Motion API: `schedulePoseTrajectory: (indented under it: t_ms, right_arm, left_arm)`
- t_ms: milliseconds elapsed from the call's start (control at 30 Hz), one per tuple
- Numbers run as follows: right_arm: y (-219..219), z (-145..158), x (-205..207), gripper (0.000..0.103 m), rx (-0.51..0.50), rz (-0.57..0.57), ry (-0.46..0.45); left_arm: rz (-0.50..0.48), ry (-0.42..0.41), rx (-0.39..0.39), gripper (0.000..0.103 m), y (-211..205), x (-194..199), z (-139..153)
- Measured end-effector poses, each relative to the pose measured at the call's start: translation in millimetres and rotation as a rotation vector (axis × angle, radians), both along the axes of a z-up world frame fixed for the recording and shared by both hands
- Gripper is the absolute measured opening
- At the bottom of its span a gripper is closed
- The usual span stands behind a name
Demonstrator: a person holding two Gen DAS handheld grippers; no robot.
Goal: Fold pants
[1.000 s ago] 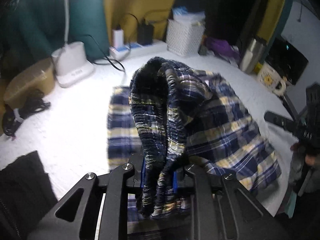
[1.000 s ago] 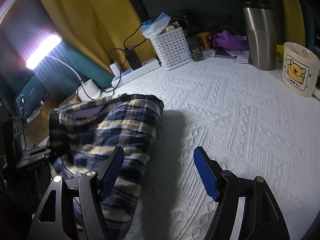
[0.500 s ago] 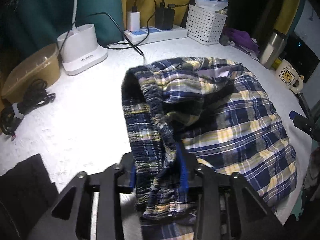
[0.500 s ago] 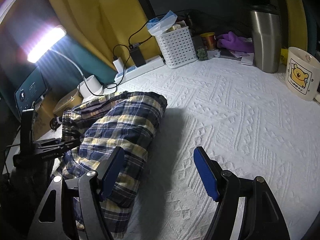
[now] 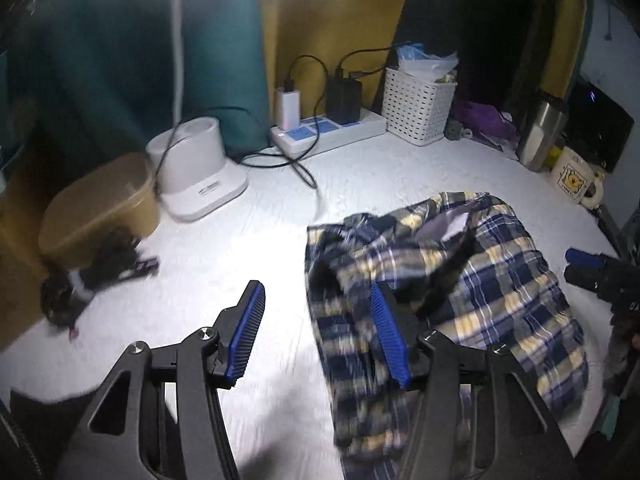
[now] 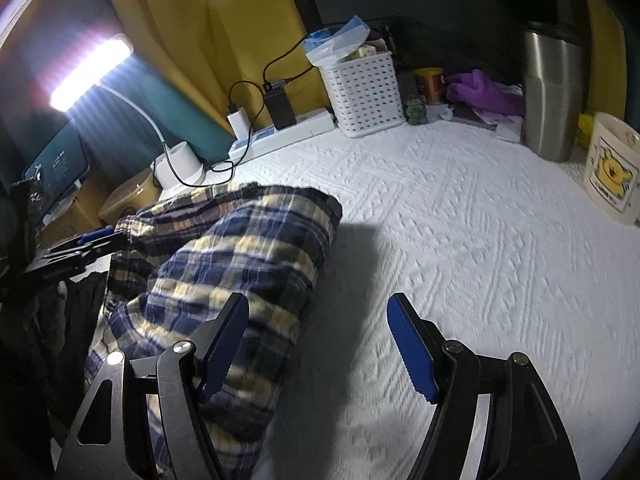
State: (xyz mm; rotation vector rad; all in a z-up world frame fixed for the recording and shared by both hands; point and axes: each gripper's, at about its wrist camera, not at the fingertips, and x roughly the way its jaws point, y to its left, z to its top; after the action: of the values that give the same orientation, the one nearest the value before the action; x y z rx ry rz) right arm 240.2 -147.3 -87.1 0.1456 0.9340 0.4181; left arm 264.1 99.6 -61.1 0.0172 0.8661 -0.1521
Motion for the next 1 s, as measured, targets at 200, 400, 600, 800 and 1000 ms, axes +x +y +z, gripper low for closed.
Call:
schedulePoseTrajectory:
  t_ms: [200, 400, 600, 800, 1000]
  right_arm:
    - [14.4, -4.4, 25.9, 0.073, 0.01, 0.048, -0.012]
    - [21.8, -17.3, 61.9, 0.047, 0.018, 0.08, 0.007]
    - [29.3, -35.6, 89.0, 0.039, -0.006, 0.096, 0.052]
    - [32.9, -46.6, 98.3, 0.039, -0.042, 0.081, 0.065]
    - [26.7, -40.4, 100.0, 0.039, -0.058, 0.037, 0.043]
  left_arm:
    - [-0.053, 0.015, 0.025, 0.055, -11.5, 25.7, -11.4]
    - [-0.089, 0.023, 0.015, 0.031, -15.1, 45.1, -19.4]
    - [-0.093, 0.043, 0.004, 0.025, -12.5, 61.0, -29.7]
    - [-0.065, 0.066, -0.049, 0.026, -2.9, 75.6, -35.9]
    - [-0.006, 0.093, -0.131, 0.049, 14.8, 78.3, -33.6]
